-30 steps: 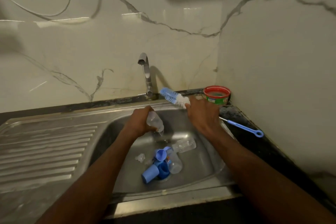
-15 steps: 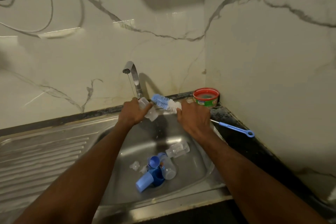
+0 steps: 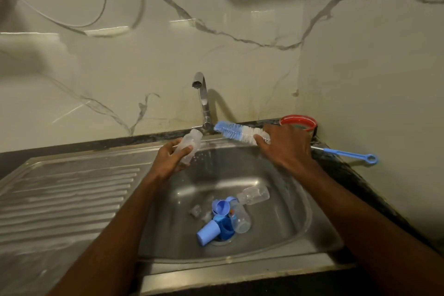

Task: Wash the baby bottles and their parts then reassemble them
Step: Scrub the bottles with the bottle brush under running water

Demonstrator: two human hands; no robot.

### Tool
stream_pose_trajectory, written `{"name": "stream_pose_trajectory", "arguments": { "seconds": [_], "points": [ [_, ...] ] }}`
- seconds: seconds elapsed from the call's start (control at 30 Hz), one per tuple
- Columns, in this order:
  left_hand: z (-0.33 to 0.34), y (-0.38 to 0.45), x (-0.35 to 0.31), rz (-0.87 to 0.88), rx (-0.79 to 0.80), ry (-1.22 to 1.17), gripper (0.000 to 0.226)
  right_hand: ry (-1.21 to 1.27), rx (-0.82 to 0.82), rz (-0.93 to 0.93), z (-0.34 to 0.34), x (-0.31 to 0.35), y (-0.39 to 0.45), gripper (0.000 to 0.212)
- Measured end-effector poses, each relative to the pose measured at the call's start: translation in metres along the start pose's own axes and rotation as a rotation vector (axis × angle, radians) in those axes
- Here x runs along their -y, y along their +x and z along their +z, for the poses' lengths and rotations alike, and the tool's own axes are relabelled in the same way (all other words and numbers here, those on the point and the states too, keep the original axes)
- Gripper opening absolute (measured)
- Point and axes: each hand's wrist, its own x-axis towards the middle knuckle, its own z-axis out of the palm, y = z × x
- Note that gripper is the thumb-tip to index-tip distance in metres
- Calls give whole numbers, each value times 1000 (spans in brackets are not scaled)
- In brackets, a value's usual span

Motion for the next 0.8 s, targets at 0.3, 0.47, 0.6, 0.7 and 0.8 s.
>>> {"name": "stream_pose_trajectory", "arguments": {
  "seconds": [0.3, 0.47, 0.6, 0.7, 0.8],
  "points": [
    [-11, -4, 7, 305, 206, 503, 54, -8, -38, -61, -4, 6, -11, 45],
    [-8, -5, 10, 454, 231, 687, 59, 42, -9, -105, -8, 3, -10, 45],
    [4, -6, 10, 496, 295, 693, 56, 69, 22, -161, -9, 7, -12, 45],
    [6, 1, 13, 509, 257, 662, 57, 86, -22, -86, -10, 3, -11, 48],
    [1, 7, 16, 547, 191, 678, 58, 5, -14, -110, -12, 6, -12, 45]
  ]
}}
